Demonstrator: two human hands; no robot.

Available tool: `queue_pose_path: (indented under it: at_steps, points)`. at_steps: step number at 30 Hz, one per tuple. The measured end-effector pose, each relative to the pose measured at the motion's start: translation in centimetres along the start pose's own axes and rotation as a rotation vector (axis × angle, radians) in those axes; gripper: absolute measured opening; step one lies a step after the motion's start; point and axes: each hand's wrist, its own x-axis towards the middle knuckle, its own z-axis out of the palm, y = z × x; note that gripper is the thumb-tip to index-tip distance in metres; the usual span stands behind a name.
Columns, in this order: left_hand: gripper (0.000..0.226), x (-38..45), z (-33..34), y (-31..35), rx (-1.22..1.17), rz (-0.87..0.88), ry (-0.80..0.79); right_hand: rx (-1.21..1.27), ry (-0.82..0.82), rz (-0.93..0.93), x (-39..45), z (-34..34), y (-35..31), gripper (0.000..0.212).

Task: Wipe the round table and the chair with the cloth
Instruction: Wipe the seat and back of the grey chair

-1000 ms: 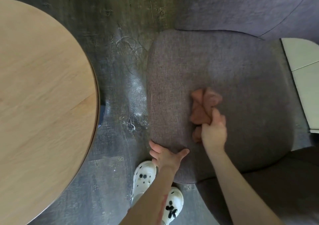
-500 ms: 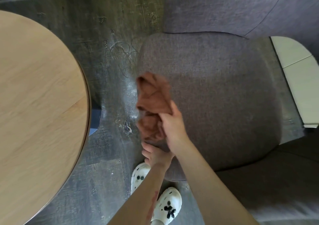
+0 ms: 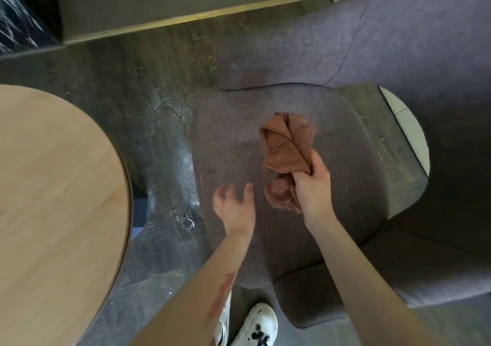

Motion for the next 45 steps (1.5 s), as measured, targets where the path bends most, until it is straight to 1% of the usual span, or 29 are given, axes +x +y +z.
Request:
queue_pose_path:
  at_steps: [1, 3, 5, 7, 8, 9, 11, 13, 15, 16, 18, 20, 22, 24, 27, 29, 31, 33, 36, 38, 40, 41, 43, 44, 45]
  points:
    - [0.046, -0.4, -0.1, 2.3, -0.172, 0.005, -0.119, -0.009, -0.006, -0.02, -0.1, -0.2, -0.6, 0.029]
    - [0.052, -1.7, -0.5, 6.5, -0.474, -0.063, -0.367, -0.081, 0.014, -0.069, -0.5, -0.9, -1.8, 0.033]
    - [0.057, -2.7, -0.8, 9.3, -0.6, -0.059, -0.531, -0.162, 0.098, -0.102, -0.8, -1.9, -3.1, 0.038]
    - [0.05, -4.1, -0.9, 11.5, -0.607, -0.004, -0.64, -0.22, 0.169, -0.112, -1.0, -2.8, -4.5, 0.041]
    - [0.05, -5.0, -1.0, 12.5, -0.589, 0.021, -0.657, -0.258, 0.193, -0.12, -1.1, -3.3, -5.2, 0.043]
    - [0.055, -5.9, -0.9, 13.5, -0.585, 0.038, -0.659, -0.304, 0.209, -0.138, -1.2, -3.7, -6.0, 0.045]
    - [0.059, -7.2, -0.6, 15.5, -0.633, 0.017, -0.661, -0.393, 0.235, -0.186, -1.3, -4.6, -7.7, 0.048]
    - [0.052, -8.3, -0.1, 17.4, -0.665, 0.004, -0.672, -0.474, 0.265, -0.244, -1.3, -5.4, -9.5, 0.047]
    - [0.043, -9.2, 0.6, 18.9, -0.613, 0.039, -0.703, -0.516, 0.292, -0.283, -1.2, -6.4, -10.9, 0.046]
    - [0.041, -9.8, 1.1, 19.6, -0.575, 0.063, -0.718, -0.514, 0.3, -0.279, -0.9, -7.0, -11.5, 0.046]
    - [0.046, -10.8, 2.3, 20.6, -0.537, 0.061, -0.724, -0.509, 0.282, -0.244, -0.4, -8.2, -12.2, 0.049]
    - [0.053, -11.4, 3.9, 21.4, -0.567, 0.052, -0.699, -0.536, 0.249, -0.27, 0.2, -9.5, -12.5, 0.054]
    - [0.053, -11.8, 5.6, 22.2, -0.601, 0.057, -0.629, -0.541, 0.192, -0.317, 1.2, -11.1, -12.9, 0.053]
    - [0.048, -11.7, 7.5, 23.1, -0.624, 0.045, -0.51, -0.508, 0.1, -0.334, 2.5, -12.9, -13.3, 0.045]
    - [0.036, -11.3, 10.6, 24.4, -0.684, 0.038, -0.328, -0.45, -0.058, -0.356, 4.7, -16.4, -14.3, 0.041]
    - [0.044, -11.3, 13.1, 25.2, -0.734, 0.073, -0.245, -0.478, -0.089, -0.409, 6.5, -19.4, -15.1, 0.036]
    - [0.053, -11.6, 16.1, 26.1, -0.724, 0.123, -0.193, -0.637, -0.038, -0.513, 9.0, -22.7, -15.8, 0.034]
    - [0.06, -12.3, 19.0, 26.9, -0.699, 0.16, -0.178, -0.794, 0.016, -0.646, 11.9, -26.2, -16.9, 0.035]
    - [0.065, -13.1, 23.0, 27.7, -0.595, 0.23, -0.142, -1.031, 0.022, -0.801, 16.3, -30.4, -18.1, 0.039]
    - [0.063, -13.2, 24.6, 28.0, -0.505, 0.278, -0.09, -1.185, 0.028, -0.851, 19.1, -32.5, -18.7, 0.045]
    - [0.048, -13.1, 25.2, 28.1, -0.432, 0.328, -0.025, -1.27, 0.008, -0.791, 21.5, -33.8, -19.2, 0.05]
    - [0.042, -13.0, 25.2, 28.1, -0.39, 0.35, 0.01, -1.232, -0.04, -0.711, 22.5, -34.1, -19.5, 0.051]
    - [0.037, -12.5, 25.1, 28.0, -0.3, 0.377, 0.081, -0.984, -0.184, -0.518, 23.5, -34.0, -19.7, 0.05]
    - [0.035, -12.4, 25.1, 27.9, -0.27, 0.389, 0.104, -0.863, -0.23, -0.469, 23.7, -33.7, -19.4, 0.048]
    - [0.033, -12.3, 25.1, 27.7, -0.248, 0.411, 0.112, -0.798, -0.239, -0.462, 23.8, -33.5, -19.1, 0.045]
